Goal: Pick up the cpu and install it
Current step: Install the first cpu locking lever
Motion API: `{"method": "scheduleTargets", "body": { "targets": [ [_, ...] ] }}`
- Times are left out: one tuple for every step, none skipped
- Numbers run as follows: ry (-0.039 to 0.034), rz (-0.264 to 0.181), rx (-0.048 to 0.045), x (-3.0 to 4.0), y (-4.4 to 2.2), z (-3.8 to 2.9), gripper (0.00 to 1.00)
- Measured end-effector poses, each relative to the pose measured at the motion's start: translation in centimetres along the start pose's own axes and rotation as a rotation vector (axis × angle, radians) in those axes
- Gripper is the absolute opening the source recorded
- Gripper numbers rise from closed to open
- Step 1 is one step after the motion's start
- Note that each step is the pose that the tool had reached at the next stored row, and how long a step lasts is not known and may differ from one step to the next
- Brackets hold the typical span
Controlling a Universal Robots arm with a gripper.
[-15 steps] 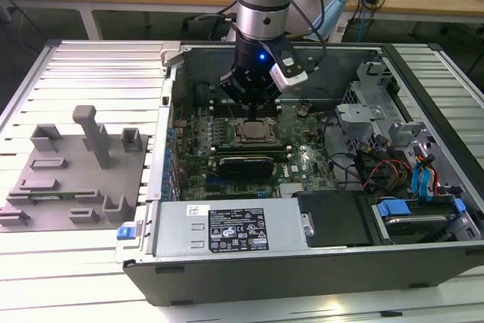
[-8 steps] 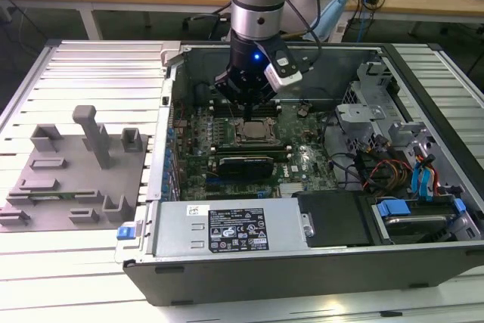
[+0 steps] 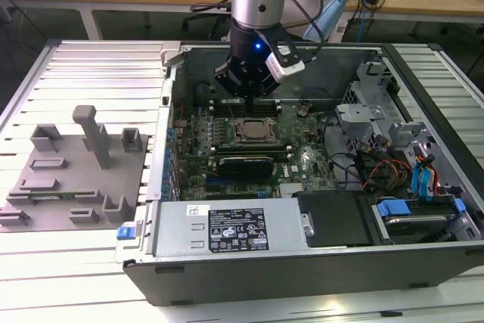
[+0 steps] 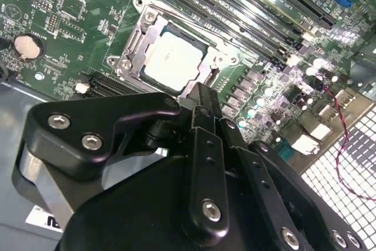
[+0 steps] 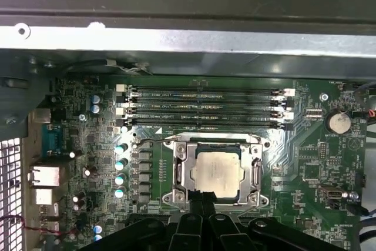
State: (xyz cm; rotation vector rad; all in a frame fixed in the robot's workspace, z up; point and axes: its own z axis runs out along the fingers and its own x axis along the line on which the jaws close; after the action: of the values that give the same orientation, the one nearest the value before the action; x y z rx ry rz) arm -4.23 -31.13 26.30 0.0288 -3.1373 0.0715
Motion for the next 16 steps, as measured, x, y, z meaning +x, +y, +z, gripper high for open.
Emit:
{"method": "scheduleTargets", "body": {
  "targets": [
    [0.0001,0.000,0.0002,0.00,0.00,-0.04,0.11],
    [0.0001,0.000,0.0002,0.00,0.00,-0.06,0.11],
    [0.0000,0.000,0.0000,0.04,0.00,-0.06,0.11],
    [0.0001,0.000,0.0000,0.15,0.00,-0.06,0.11],
    [0.0001,0.000,0.0002,0.33,0.00,-0.07,0.11],
    [-0.0001,0.000,0.0003,0.56,0.00,-0.07,0.11],
    [-0.0004,0.000,0.0002,0.85,0.01,-0.06,0.11],
    [-0.0006,0.000,0.0001,1.08,0.02,-0.06,0.11],
    [-0.0008,0.000,0.0002,1.36,0.02,-0.06,0.11],
    [-0.0009,0.000,0.0002,1.62,0.02,-0.06,0.11],
    [-0.0011,0.000,0.0002,1.96,0.03,-0.05,0.11],
    [-0.0012,0.000,0.0002,2.21,0.04,-0.05,0.11],
    [-0.0014,0.000,0.0002,2.77,0.05,-0.05,0.11],
    [-0.0016,0.000,0.0002,3.33,0.06,-0.05,0.11],
    [-0.0017,0.000,0.0002,3.70,0.06,-0.05,0.11],
    [-0.0016,0.000,0.0002,4.12,0.07,-0.05,0.11]
  ]
}}
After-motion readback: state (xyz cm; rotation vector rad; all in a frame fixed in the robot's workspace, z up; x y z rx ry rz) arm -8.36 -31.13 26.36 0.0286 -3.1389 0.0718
